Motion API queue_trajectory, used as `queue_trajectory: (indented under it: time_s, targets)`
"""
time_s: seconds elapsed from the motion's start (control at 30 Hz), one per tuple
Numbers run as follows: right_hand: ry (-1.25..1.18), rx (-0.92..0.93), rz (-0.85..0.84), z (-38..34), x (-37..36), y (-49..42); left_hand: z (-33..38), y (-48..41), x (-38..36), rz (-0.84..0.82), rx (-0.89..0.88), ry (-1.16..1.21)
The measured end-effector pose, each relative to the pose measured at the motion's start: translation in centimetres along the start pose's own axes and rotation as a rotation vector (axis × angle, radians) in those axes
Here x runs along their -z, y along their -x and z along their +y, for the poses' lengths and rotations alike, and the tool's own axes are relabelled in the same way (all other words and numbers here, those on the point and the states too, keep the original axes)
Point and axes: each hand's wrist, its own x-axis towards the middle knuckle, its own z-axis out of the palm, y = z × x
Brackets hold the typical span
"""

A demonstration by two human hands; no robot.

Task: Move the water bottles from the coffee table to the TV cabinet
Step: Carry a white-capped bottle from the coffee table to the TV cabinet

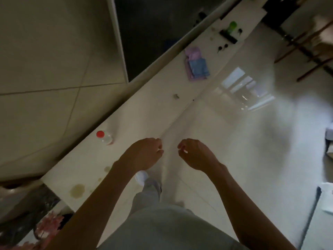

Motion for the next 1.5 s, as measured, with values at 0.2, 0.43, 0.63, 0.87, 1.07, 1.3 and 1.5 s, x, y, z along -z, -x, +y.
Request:
queue_trajectory:
  time_s: [0.2, 0.43, 0.63, 0.87, 1.07, 1.3, 1.5]
  targets:
    - [-0.108, -0.145, 0.162, 5.4, -0.1, 9.7, 8.7, 1.3, -3.2, -0.005, -0.173, -0.158]
    - [-0.246, -0.388, 0.354, 12.2, -4.2, 26.8, 20.4, 6.8, -11.5, -0.080, -0.439, -0.373]
    - [-0.370, -0.671, 0.492, 17.0, -9.5, 41.3, 29.2, 10.6, -19.4, -0.162, -0.670, -0.559]
    - [-0.506, -0.931, 0.671, 18.8, -14.2, 53.6, 38.6, 15.6, -27.9, -0.282, -0.976, -0.757]
    - [-0.629, -1.179, 0.799, 18.4, -19.6, 62.0, 44.7, 20.1, -35.3, -0.437, -1.178, -0.918]
    - [-0.770, -1.435, 0.848, 18.2, -25.8, 70.8, 50.2, 25.0, -44.9, -0.600, -1.348, -1.044]
    - [-0.826, -1.555, 0.827, 20.0, -30.1, 77.4, 54.8, 28.3, -53.4, -0.698, -1.460, -1.129]
